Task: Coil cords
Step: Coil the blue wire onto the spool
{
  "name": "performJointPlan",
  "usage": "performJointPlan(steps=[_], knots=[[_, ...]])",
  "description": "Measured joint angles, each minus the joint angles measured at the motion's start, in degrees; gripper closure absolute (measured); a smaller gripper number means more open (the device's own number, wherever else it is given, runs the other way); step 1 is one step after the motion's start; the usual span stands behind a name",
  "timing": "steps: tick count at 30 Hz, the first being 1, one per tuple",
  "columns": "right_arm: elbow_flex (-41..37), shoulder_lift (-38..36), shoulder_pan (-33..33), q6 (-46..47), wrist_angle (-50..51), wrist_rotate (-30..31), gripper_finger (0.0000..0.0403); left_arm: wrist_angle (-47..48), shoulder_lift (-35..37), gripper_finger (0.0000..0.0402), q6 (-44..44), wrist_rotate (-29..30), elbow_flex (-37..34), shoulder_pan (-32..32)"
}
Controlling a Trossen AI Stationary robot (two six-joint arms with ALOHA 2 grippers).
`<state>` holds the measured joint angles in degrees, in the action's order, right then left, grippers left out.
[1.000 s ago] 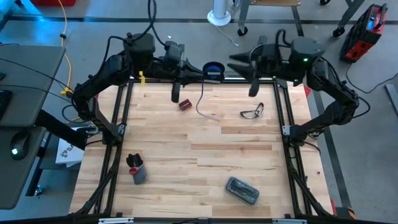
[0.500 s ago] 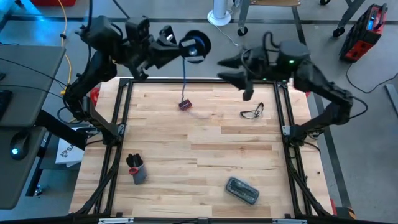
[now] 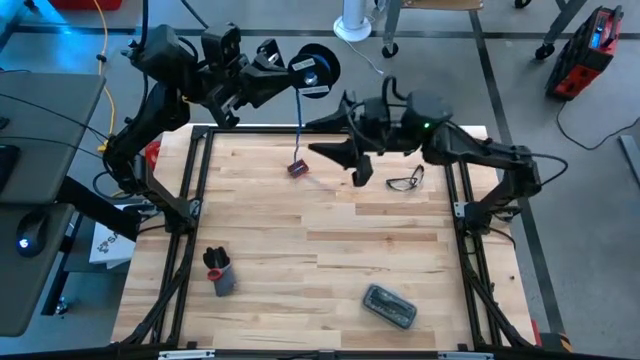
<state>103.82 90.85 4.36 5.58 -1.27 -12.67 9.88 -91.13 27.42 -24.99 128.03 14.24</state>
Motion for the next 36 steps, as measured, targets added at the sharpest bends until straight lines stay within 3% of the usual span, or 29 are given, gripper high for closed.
performJointPlan(steps=[10, 19, 36], knots=[[0.0, 3.8, -1.7, -1.3, -4.1, 10.1, 0.0199, -0.4, 0.0, 0.0401, 0.9, -0.2, 0.0, 0.0], [0.0, 4.1, -2.5, -3.3, -4.1, 13.9, 0.0199, -0.6, 0.0, 0.0401, 0.9, -1.5, 0.0, 0.0], [0.0, 4.2, -3.4, -4.1, -3.6, 9.2, 0.0231, -0.7, 0.0, 0.0401, 0.5, -1.5, 0.0, 0.0]])
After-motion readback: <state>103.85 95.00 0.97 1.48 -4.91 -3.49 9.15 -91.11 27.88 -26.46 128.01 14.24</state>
